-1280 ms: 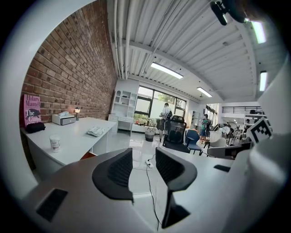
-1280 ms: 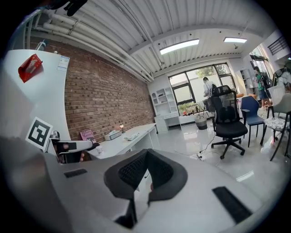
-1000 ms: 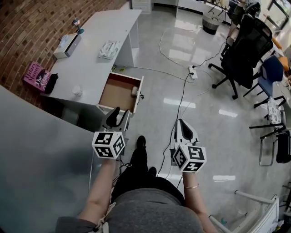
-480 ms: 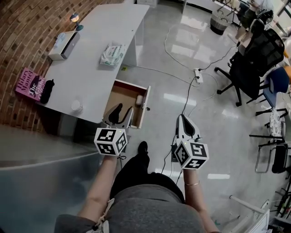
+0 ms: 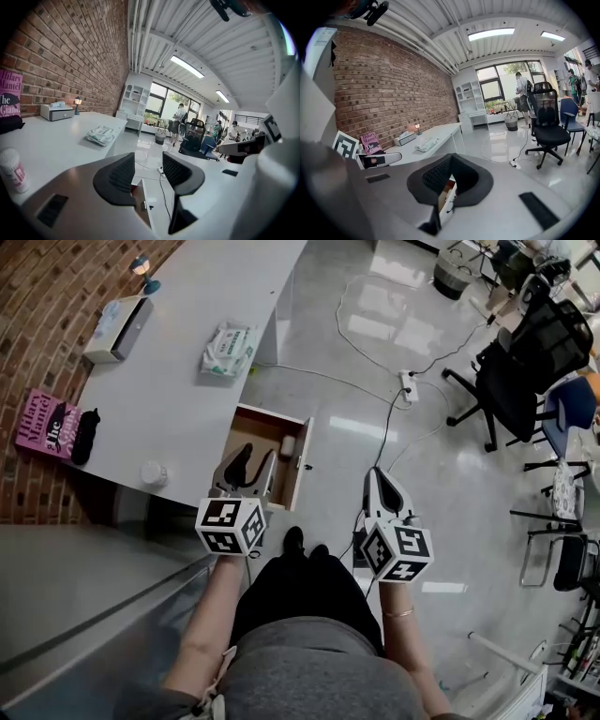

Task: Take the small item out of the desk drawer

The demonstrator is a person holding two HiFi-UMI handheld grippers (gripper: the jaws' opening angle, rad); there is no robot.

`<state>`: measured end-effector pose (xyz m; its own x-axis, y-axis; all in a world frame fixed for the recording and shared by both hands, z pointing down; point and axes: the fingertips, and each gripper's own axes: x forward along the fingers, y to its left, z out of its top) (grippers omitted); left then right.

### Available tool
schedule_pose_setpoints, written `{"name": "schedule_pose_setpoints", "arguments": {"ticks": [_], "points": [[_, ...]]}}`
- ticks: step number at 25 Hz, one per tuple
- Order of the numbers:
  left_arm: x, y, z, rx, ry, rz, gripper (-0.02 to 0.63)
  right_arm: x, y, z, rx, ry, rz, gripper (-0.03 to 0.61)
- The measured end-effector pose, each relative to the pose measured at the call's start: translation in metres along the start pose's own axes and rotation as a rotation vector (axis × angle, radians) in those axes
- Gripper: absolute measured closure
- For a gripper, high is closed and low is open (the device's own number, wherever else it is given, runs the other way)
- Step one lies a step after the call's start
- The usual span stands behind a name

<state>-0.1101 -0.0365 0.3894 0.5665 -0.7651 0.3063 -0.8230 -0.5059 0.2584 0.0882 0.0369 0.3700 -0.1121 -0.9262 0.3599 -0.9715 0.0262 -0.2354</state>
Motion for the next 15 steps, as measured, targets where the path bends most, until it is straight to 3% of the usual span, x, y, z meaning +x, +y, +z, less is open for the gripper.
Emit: {"name": "schedule_pose_setpoints", "arguments": {"ticks": [15], "points": [[0.041, 0.025, -0.027, -0.018, 0.104, 0.052, 0.433, 0.046, 0.007, -0.006, -0.003, 0.059, 0.034, 0.574]]}}
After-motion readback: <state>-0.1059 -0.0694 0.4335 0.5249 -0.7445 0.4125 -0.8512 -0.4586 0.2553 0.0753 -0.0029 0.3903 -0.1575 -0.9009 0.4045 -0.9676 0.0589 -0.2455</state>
